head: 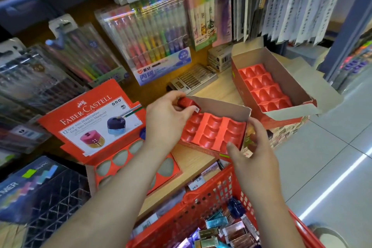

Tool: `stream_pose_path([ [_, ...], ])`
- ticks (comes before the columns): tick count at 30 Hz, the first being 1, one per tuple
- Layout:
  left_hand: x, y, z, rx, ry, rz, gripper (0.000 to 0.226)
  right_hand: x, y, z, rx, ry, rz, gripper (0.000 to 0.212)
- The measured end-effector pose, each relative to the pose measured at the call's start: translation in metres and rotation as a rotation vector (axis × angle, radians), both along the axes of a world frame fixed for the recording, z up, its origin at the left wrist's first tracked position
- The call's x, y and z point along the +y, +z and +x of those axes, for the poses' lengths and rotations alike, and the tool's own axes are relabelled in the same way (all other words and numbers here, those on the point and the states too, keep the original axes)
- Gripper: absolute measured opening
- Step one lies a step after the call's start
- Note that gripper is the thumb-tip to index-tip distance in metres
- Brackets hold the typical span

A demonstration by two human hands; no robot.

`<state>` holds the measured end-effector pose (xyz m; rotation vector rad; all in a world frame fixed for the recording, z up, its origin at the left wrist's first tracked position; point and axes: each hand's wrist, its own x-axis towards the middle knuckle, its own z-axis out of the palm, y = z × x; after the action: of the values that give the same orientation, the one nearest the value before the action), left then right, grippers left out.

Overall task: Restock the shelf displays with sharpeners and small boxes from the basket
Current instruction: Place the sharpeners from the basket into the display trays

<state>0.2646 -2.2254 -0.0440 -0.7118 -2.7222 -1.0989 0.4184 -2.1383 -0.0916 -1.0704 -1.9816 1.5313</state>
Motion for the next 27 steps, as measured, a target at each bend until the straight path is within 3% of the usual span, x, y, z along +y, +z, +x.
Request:
stream_pose_path([
  [6,0.008,-0.026,-0.008,0.157,-0.051,-0.201,0.042,-0.001,-0.002,0.001,0.036,0.004,-0.068,0.066],
  [16,0.006,-0.024,-0.009,0.147,-0.146,-0.447,0.053,-0.006,-0.011,0.0,0.137,-0.057,-0.128,0.058],
  [20,-0.021,-0.005,0.021,0.087,-0.056,-0.193,0.037,-0.009,-0.01,0.012,0.117,-0.076,-0.046,0.05],
  [23,-0.062,-0.001,0.069,-0.03,-0.009,-0.022,0.022,-0.004,-0.011,0.03,0.068,-0.066,0.036,0.018],
  [27,-0.118,-0.028,0.129,-0.201,0.044,0.08,0.028,-0.005,-0.017,0.052,-0.056,0.226,0.056,0.005],
])
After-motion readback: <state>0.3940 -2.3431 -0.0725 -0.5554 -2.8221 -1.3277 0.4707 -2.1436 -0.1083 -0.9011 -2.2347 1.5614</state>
